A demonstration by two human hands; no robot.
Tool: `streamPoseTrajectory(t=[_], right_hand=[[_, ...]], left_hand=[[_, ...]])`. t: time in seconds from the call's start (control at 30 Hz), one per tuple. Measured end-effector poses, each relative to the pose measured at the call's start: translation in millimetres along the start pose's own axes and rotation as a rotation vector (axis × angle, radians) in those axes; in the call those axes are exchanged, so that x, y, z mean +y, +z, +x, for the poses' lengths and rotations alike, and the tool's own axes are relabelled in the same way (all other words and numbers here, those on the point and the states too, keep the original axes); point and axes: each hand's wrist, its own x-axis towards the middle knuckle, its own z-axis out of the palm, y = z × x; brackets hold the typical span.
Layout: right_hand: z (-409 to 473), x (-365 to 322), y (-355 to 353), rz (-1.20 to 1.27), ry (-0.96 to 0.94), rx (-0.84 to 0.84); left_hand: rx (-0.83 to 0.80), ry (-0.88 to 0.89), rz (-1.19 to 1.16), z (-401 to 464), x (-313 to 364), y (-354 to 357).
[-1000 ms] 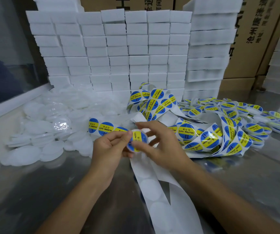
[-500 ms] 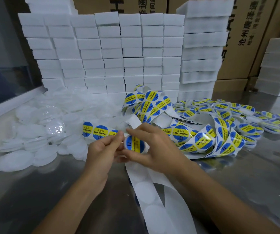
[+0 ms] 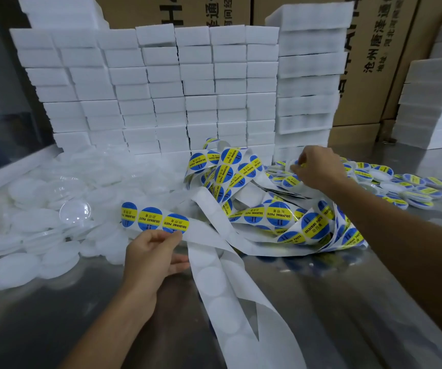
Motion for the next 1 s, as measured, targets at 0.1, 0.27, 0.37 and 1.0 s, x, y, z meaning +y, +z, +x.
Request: streamPoseTrajectory(t=[0.1,0.27,0.37,1.0], right_hand=[[9.3,16.6,8.1,-0.102,0.103,-0.041],[3.4,10.6,14.0,-0.194,0.153,-0.205],[-11.0,-11.7,13.0,-0.194,0.054,-0.128],[-168.2,-134.1,26.0,1.004,-0.415,-0.367]], left_hand=[[-0.012,-0.010,-0.010,-1.0,2.1,0.8],[-0.014,0.017,-0.014,2.3,-0.8,-1.3],[0.032,0.070,-0.058,1.7,0.0,-1.0],[-0.044,0.190,-0.229,-5.1,12.8,0.1]])
